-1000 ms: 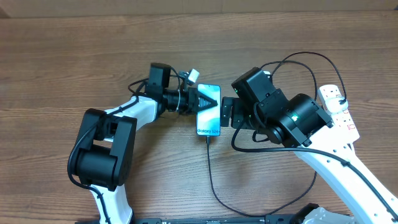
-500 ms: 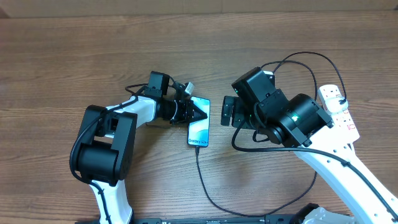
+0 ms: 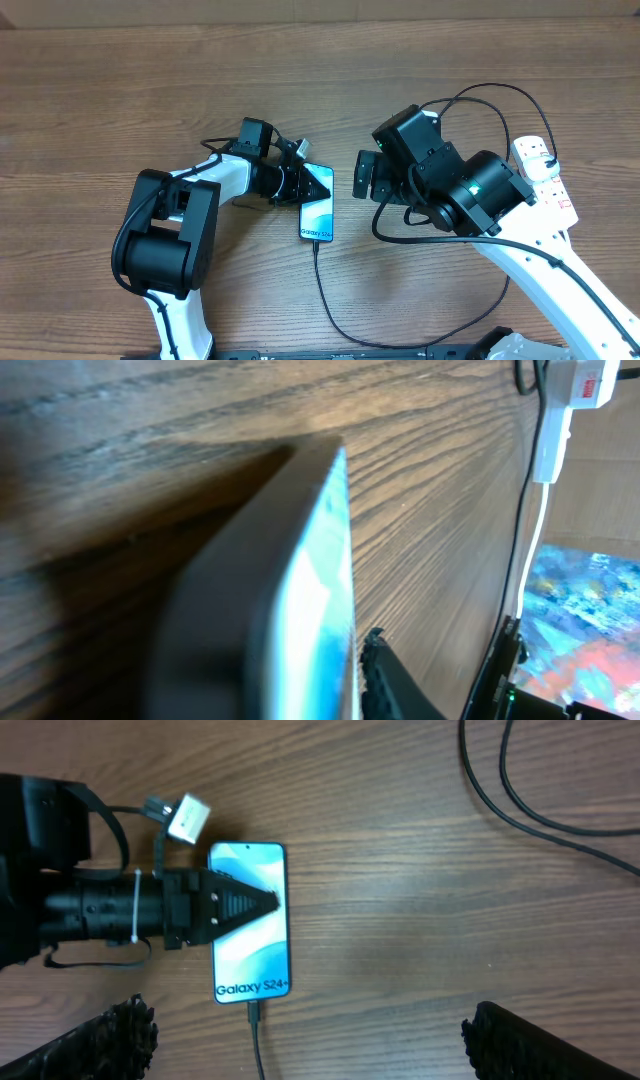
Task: Plug charger to phone and switch on socket
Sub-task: 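Hold the phone flat on the table with the left gripper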
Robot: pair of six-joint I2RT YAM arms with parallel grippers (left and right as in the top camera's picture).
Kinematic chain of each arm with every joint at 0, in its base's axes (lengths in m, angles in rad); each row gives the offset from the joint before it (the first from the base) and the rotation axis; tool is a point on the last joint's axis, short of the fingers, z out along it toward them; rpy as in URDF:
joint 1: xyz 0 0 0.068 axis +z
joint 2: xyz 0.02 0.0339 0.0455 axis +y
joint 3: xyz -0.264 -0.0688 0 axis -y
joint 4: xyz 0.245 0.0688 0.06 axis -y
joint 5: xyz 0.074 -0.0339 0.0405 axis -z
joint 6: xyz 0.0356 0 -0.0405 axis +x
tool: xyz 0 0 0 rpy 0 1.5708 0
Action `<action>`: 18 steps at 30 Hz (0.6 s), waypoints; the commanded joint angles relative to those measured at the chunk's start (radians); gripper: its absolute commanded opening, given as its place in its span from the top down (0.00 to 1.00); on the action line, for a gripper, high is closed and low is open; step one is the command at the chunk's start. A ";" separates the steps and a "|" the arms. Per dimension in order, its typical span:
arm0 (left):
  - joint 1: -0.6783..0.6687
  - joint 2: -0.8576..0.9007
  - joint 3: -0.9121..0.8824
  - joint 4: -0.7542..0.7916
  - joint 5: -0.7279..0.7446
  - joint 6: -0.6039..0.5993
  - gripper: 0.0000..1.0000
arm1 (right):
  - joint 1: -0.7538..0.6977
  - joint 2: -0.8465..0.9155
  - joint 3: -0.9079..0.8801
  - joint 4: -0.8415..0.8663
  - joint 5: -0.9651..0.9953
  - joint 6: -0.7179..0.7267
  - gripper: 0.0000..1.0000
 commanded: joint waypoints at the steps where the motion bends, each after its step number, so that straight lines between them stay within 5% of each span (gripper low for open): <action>1: 0.004 0.002 0.000 -0.015 -0.052 0.021 0.78 | -0.002 -0.010 0.026 0.016 0.014 0.006 0.00; 13: 0.011 0.002 0.000 -0.111 -0.081 0.006 0.66 | -0.002 -0.010 0.026 0.012 0.014 0.006 0.00; 18: 0.011 0.002 0.000 -0.109 -0.113 -0.017 0.53 | -0.002 -0.010 0.026 0.010 0.015 0.006 0.00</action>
